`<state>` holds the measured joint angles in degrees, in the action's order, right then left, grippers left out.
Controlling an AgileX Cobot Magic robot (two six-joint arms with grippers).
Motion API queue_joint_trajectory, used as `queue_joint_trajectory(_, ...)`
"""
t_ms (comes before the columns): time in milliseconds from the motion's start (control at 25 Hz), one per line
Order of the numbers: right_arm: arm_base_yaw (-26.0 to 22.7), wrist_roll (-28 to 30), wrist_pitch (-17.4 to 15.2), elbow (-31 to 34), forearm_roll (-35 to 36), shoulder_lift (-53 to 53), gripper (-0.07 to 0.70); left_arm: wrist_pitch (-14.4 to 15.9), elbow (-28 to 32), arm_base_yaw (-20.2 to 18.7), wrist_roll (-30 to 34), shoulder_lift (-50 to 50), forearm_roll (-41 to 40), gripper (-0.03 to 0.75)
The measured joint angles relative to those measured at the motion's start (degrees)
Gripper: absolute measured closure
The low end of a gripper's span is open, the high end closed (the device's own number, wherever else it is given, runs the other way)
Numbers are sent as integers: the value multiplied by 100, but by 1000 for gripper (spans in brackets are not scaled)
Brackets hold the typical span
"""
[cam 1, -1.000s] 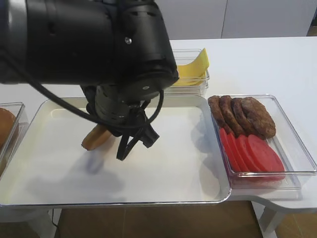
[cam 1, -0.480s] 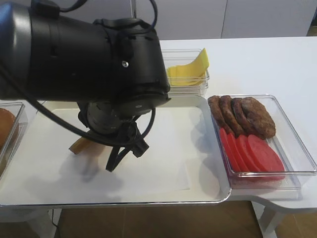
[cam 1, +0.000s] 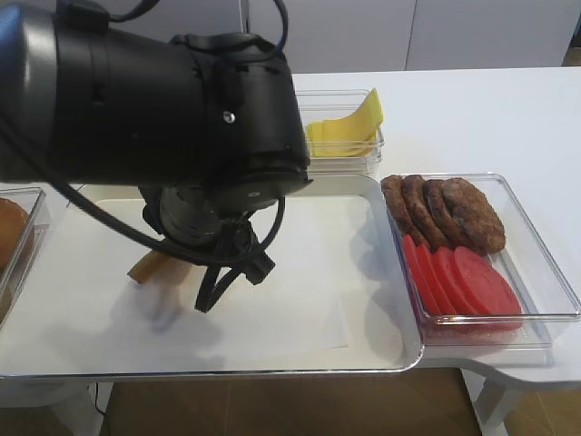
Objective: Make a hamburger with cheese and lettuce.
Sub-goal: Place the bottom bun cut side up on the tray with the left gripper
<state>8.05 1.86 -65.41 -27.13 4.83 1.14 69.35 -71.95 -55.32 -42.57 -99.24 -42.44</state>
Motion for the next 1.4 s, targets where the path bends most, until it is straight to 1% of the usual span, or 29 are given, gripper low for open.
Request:
queue_joint_trajectory(400,0,0,0,0,0,0,153,0,0,-48,-23,-150,-12,583)
queue_joint_trajectory(720,0,0,0,0,0,0,153,-22,0,-73,-294,-159,-107,583)
queue_joint_trajectory(1040,0,0,0,0,0,0,153,-210,0,-83,-462,-159,-72,583)
queue_joint_trajectory(1280,0,10,0,0,0,0,153,-403,0,-213,-560,-159,-86,583)
queue_joint_trajectory(1400,0,10,0,0,0,0,153,-426,0,-235,-669,-159,-98,583)
